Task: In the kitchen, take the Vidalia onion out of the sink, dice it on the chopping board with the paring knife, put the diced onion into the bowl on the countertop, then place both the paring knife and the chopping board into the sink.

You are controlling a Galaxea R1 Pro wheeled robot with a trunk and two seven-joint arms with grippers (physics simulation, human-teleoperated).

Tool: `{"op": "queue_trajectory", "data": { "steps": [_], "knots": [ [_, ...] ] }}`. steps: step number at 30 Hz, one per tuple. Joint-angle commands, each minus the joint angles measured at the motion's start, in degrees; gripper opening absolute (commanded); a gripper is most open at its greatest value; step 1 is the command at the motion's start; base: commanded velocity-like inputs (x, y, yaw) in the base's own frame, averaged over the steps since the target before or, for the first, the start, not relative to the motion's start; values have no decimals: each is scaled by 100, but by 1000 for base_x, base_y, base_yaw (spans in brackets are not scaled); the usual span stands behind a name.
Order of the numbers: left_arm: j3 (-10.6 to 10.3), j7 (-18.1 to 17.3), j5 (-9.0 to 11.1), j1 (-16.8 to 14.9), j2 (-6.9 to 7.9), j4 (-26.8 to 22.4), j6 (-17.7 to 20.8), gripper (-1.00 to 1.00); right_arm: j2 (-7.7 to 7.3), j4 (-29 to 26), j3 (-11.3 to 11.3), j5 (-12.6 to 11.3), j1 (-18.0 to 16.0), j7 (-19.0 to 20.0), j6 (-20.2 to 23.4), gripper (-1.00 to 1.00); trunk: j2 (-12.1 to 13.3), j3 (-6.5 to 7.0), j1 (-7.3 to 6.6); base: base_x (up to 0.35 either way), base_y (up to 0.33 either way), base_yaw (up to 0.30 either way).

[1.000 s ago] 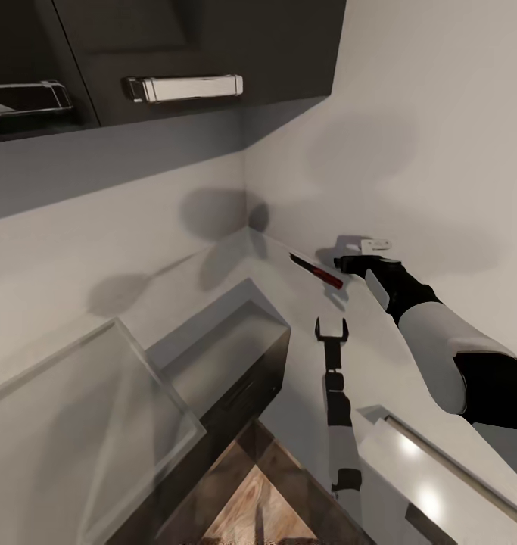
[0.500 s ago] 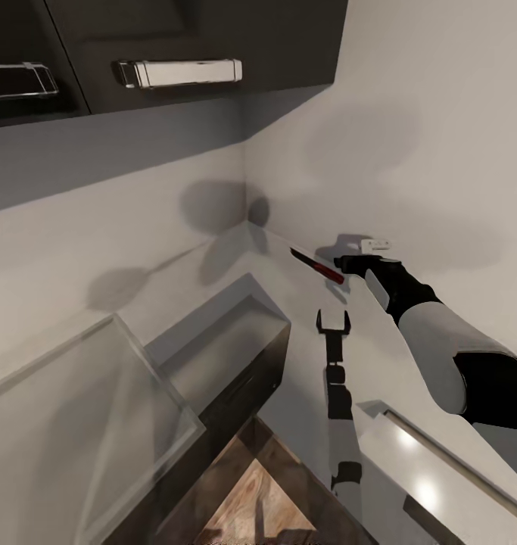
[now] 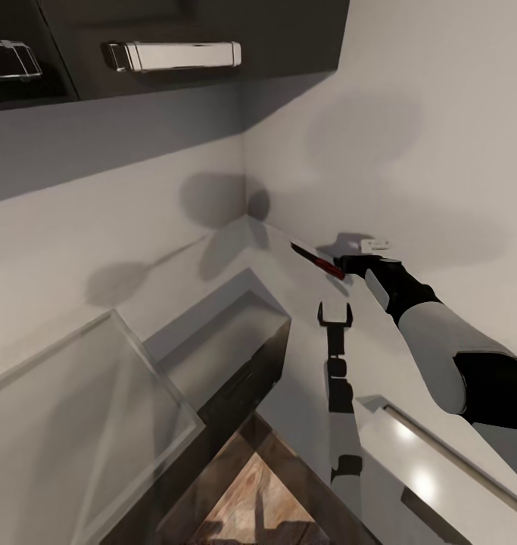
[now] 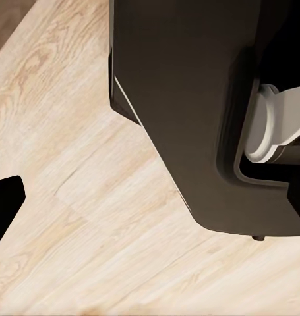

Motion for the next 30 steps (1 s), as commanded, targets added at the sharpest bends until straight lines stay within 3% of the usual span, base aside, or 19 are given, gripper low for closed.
{"op": "queue_trajectory", "data": {
  "steps": [1, 30],
  "knots": [
    [-37, -7, 59, 2, 6, -8, -8, 100, -4, -10, 20, -15, -2, 9, 33, 100, -10, -18, 3, 0, 0, 0],
    [-37, -7, 59, 2, 6, -8, -8, 100, -11, -131, 20, -15, -2, 9, 41, 100, -10, -285, 3, 0, 0, 0]
  ]
}}
